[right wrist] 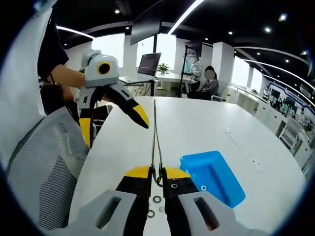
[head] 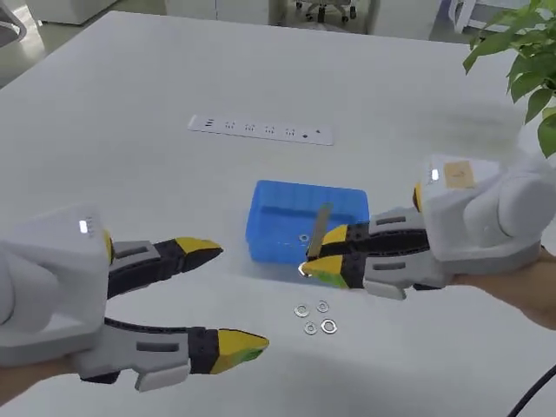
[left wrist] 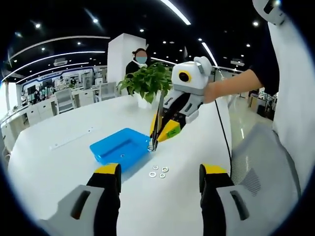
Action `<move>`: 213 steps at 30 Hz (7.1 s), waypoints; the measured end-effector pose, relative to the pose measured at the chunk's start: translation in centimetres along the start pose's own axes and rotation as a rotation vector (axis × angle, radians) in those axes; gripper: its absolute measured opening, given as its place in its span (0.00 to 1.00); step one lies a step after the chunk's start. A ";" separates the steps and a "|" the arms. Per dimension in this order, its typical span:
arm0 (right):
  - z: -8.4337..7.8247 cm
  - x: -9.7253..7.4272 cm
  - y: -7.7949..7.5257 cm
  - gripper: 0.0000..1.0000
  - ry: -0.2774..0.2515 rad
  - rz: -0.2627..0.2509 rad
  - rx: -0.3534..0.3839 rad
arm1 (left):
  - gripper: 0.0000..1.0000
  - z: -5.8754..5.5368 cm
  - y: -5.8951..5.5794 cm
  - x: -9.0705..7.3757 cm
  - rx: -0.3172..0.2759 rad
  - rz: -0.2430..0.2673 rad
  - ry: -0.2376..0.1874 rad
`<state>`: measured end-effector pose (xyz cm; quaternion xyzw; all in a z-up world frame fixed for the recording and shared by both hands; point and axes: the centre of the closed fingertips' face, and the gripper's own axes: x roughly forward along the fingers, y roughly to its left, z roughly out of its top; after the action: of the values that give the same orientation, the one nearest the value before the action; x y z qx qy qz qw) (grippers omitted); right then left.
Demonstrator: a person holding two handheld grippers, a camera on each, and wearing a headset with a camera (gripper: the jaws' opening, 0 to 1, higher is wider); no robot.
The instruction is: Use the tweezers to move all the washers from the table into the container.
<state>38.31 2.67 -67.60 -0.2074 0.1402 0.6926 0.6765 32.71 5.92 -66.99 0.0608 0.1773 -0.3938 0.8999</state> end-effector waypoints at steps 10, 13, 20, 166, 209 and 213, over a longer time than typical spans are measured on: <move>1.9 -1.0 -5.6 0.10 -0.043 -0.100 -0.015 | 0.85 0.3 0.0 1.4 -0.030 -0.031 -0.010; 1.8 -0.7 -7.3 0.10 -0.049 -0.121 -0.013 | 0.87 0.0 -0.1 1.7 -0.025 -0.047 0.001; -0.2 1.2 -10.7 0.10 -0.018 -0.149 -0.004 | 0.87 -0.3 0.5 1.8 -0.032 -0.041 0.014; -2.9 -1.4 -9.5 0.40 0.032 -0.237 -0.028 | 0.05 9.4 7.6 7.4 0.256 -0.006 -0.102; -10.0 -3.9 3.9 0.87 0.068 -0.196 0.159 | 0.05 2.1 -1.6 7.5 0.154 -0.151 -0.107; -9.7 -3.5 4.6 0.94 0.058 -0.165 0.156 | 0.05 1.9 -1.6 8.0 0.135 -0.155 -0.115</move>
<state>34.67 -5.28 -74.83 -0.1846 0.1956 0.6151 0.7411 37.06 -1.10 -68.12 0.0847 0.1024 -0.4762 0.8692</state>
